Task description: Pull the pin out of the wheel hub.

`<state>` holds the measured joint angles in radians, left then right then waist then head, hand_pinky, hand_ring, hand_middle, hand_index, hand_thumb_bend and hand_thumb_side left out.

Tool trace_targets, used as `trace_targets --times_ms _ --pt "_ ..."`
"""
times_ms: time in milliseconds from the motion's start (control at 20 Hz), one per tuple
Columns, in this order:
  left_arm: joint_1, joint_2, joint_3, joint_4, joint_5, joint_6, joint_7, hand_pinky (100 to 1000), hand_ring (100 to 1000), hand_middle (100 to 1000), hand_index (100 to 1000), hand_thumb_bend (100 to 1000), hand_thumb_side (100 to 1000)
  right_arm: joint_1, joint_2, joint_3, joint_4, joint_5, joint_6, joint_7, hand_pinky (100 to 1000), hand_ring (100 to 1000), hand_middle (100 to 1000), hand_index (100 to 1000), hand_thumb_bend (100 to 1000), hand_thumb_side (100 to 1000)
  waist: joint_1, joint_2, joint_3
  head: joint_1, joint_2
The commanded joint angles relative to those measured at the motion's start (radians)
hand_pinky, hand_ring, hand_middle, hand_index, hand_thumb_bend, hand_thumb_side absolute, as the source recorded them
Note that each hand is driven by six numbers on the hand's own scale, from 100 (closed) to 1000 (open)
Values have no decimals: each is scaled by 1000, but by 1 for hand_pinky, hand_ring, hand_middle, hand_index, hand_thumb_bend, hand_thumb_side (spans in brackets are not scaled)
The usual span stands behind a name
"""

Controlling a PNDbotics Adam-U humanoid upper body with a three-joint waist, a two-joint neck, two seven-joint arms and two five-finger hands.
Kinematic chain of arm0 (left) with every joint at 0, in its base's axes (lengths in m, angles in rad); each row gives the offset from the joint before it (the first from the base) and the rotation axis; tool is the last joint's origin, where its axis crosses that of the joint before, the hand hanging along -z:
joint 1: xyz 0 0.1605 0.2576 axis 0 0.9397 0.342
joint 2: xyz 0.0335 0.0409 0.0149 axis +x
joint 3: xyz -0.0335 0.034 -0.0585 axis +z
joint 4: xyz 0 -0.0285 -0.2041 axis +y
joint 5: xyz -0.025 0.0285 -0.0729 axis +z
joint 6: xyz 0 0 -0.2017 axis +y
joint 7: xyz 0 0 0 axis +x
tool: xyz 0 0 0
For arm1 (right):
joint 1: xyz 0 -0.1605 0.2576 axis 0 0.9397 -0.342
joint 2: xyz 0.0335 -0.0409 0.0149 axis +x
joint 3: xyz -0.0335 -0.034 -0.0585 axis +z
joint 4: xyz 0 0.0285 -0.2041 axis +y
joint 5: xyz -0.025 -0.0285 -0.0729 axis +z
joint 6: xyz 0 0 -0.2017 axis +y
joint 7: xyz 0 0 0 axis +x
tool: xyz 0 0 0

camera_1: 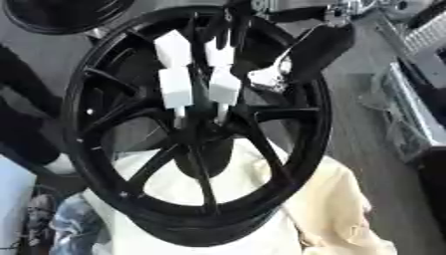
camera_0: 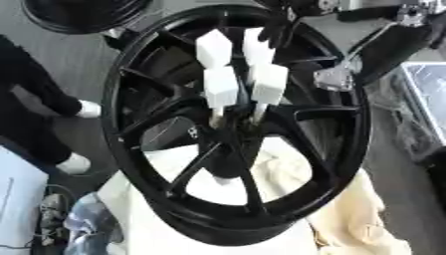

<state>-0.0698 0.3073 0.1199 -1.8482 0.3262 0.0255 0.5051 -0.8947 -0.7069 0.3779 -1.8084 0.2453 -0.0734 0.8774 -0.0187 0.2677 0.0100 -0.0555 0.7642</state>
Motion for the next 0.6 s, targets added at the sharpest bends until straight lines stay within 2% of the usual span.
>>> trace_targets --times_ms 50,600 --pt "-1 15 17 -11 -1 -3 16 697 713 724 697 203 887 -5 -3 -5 22 38 0 -14 835 720 682 908 100 541 2 -13 2 -5 6" --pt "6 9 28 -5 -3 -1 45 696 711 718 692 203 891 12 6 -6 42 71 -12 -22 820 697 655 891 100 561 5 -10 3 -11 6"
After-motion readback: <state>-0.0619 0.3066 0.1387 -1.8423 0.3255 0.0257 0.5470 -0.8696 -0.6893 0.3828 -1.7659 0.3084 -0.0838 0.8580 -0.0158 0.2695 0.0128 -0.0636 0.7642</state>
